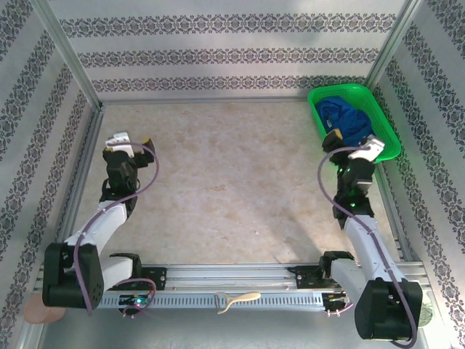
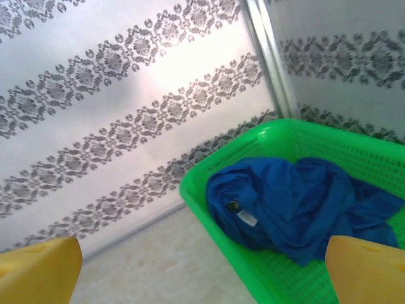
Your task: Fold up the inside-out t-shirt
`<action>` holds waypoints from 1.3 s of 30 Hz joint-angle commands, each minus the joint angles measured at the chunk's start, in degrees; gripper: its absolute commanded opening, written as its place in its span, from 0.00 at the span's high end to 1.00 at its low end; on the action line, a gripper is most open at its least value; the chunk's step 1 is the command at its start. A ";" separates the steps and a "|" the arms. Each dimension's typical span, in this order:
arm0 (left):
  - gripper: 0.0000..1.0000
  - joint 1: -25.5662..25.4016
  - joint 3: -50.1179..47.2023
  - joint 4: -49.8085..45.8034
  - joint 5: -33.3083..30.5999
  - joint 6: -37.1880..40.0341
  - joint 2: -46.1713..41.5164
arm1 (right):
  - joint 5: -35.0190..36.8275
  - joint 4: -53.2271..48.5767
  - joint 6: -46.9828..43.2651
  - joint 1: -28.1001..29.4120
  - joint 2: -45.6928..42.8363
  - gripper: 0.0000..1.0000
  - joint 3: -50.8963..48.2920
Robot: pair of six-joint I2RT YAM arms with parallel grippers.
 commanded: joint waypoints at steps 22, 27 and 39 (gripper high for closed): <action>0.01 -17.68 20.04 -33.12 17.32 -17.40 7.98 | 10.38 -56.84 16.73 -0.32 60.16 0.08 67.15; 0.01 -21.56 20.06 -30.47 17.70 -18.15 11.32 | 10.98 -63.16 21.82 -0.55 71.89 0.10 79.80; 0.01 -24.55 21.42 -29.92 18.81 -18.39 12.66 | 2.33 -64.63 28.57 -2.89 88.94 0.47 99.36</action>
